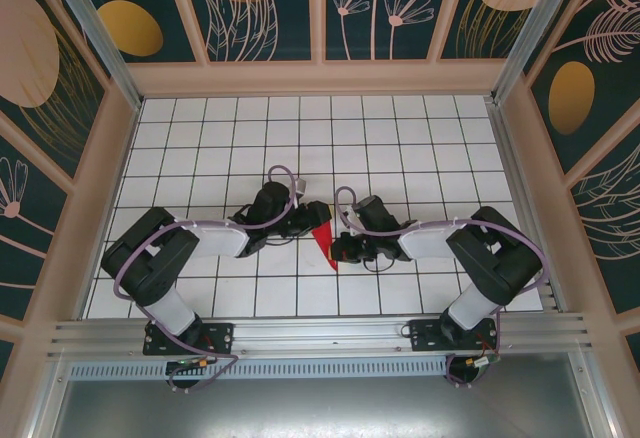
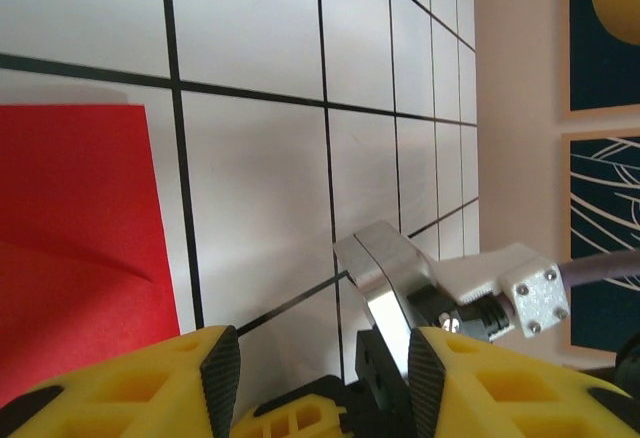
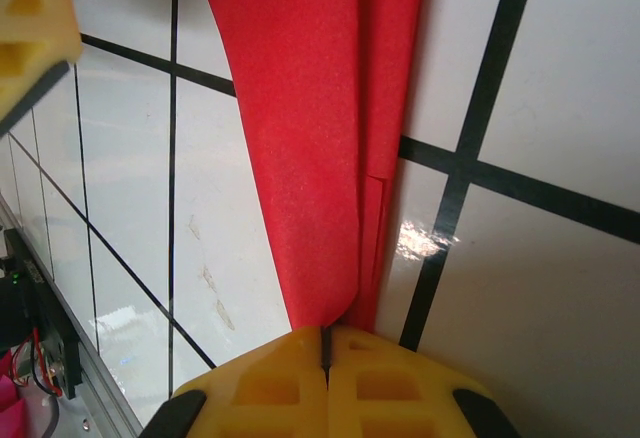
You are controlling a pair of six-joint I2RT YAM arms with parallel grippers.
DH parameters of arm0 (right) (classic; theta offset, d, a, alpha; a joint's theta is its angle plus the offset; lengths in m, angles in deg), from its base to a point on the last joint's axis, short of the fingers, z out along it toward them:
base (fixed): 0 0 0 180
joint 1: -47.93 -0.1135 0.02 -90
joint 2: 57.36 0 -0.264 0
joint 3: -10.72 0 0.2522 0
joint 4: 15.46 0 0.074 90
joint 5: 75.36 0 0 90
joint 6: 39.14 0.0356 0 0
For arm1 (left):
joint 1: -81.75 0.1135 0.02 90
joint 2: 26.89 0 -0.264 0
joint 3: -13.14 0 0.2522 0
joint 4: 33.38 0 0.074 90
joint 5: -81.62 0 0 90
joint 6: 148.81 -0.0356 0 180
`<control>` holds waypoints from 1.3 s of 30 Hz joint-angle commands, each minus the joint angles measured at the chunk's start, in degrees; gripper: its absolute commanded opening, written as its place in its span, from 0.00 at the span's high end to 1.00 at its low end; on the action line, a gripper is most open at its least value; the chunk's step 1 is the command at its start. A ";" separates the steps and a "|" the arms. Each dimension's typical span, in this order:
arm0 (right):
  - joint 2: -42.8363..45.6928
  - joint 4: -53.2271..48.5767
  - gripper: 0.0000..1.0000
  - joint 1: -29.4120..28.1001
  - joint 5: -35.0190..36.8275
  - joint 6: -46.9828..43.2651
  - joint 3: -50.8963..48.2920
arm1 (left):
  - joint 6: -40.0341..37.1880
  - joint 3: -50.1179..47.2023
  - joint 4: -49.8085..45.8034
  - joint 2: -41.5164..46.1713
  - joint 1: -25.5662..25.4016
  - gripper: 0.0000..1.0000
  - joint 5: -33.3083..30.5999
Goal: Fold a paper plane with a square sheet of paper (pick it up from the middle)
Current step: Fold the wing for the fifth time at the center of the table.
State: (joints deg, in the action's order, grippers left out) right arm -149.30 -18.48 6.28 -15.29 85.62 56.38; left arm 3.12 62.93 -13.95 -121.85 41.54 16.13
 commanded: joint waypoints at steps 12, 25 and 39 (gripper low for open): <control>-2.53 -5.92 0.98 1.04 6.00 -0.79 -2.38 | -0.56 2.85 0.77 -10.14 -1.03 0.52 4.67; 7.11 -3.73 0.86 1.04 3.70 2.85 -3.44 | 0.25 1.94 -6.91 -12.36 -1.09 0.61 -1.04; 7.45 -1.07 0.92 0.62 -1.65 2.84 -6.98 | -0.39 2.68 -8.40 -12.74 -1.05 0.61 -1.57</control>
State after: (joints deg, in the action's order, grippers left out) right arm -141.41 -18.55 7.02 -14.42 88.88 50.65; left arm 3.43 66.10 -15.61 -131.38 40.69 18.63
